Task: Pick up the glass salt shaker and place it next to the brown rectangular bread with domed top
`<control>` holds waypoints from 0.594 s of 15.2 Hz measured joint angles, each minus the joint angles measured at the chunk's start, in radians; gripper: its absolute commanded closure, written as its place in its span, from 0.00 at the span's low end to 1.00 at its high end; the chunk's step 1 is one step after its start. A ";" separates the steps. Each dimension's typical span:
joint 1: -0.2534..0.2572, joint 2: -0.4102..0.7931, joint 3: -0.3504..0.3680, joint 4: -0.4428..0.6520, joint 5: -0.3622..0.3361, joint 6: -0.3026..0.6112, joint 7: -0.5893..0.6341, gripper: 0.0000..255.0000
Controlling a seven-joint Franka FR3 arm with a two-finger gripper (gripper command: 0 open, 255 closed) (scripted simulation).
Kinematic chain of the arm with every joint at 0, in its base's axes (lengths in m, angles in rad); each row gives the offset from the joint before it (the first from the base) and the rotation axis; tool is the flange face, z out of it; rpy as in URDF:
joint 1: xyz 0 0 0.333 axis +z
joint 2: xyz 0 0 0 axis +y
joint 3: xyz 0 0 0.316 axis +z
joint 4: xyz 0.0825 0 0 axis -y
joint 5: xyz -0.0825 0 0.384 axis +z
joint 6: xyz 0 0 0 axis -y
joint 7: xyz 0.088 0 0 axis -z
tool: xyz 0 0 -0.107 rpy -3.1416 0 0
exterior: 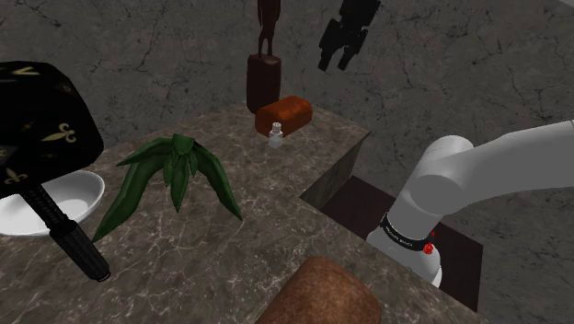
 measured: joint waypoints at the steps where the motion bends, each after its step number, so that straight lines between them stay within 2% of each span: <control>1: 0.000 0.000 0.000 0.000 0.000 0.000 0.000 0.00; 4: -0.003 0.005 0.008 -0.064 -0.004 0.082 -0.001 0.00; 9: -0.010 0.064 0.021 -0.193 -0.014 0.303 -0.005 0.00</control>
